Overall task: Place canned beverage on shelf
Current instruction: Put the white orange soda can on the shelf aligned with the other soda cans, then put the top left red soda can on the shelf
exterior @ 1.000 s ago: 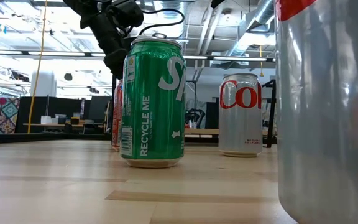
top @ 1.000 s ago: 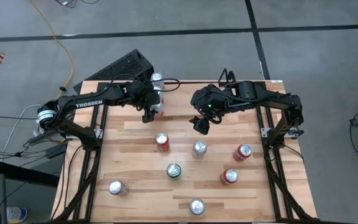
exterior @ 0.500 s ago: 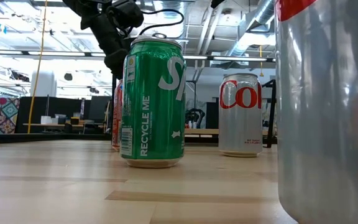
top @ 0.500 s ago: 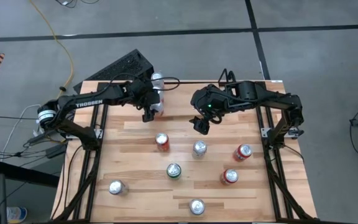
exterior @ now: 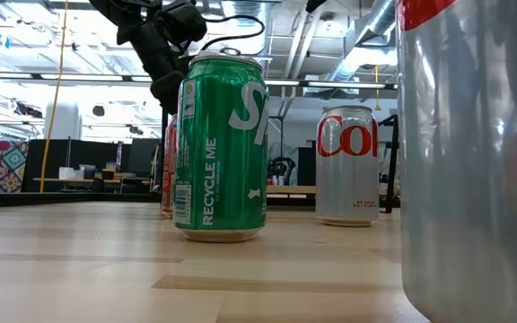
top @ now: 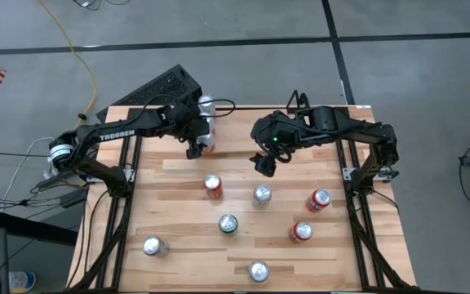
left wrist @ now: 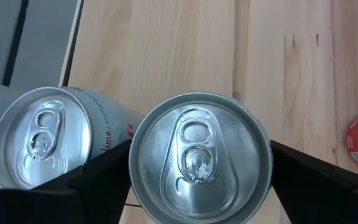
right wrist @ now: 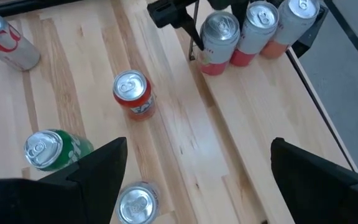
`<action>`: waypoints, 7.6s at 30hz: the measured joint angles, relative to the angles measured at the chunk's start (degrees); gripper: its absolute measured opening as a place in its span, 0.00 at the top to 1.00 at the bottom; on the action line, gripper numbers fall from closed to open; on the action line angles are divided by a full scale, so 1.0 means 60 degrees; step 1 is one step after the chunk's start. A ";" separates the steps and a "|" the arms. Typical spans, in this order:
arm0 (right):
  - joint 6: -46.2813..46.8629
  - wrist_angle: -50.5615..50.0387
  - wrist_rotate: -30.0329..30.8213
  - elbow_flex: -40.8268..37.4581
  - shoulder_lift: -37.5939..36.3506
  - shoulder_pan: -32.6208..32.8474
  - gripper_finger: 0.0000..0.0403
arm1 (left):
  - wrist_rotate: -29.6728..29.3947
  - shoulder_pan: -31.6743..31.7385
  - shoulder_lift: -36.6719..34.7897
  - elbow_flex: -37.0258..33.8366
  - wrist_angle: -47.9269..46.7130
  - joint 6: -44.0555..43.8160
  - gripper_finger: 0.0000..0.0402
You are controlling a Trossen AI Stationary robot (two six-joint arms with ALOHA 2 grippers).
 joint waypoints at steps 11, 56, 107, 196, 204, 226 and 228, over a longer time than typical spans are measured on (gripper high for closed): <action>0.0004 -0.0042 -0.0014 0.0000 0.0000 0.0000 0.08 | 0.0113 0.0000 0.0000 0.0458 -0.0507 0.0002 0.14; 0.1848 -0.2324 -0.0271 -0.0007 0.0000 0.1430 0.08 | 0.1115 -0.1093 -0.3816 0.4102 -0.3663 -0.3084 0.14; 0.6313 -0.2316 0.1537 -0.0936 -0.0004 0.6284 0.08 | -0.4526 -0.6034 0.1854 0.4091 -0.4595 -0.7906 0.14; 0.5941 -0.2319 0.2065 -0.1275 -0.0062 0.7085 0.08 | -0.3726 -0.7426 0.1316 0.2830 -0.3527 -0.7264 0.26; 0.5941 -0.2317 0.2065 -0.1275 -0.0062 0.7085 0.08 | -0.3768 -0.7369 0.2078 0.2830 -0.3527 -0.6973 0.18; 0.5952 -0.2319 0.2062 -0.1279 -0.0062 0.7085 0.08 | -0.3466 -0.6841 0.2065 0.2027 -0.3244 -0.6196 0.18; 0.5952 -0.2319 0.2062 -0.1279 -0.0061 0.7085 0.08 | -0.3141 -0.6834 0.2051 0.1701 -0.3099 -0.6271 0.18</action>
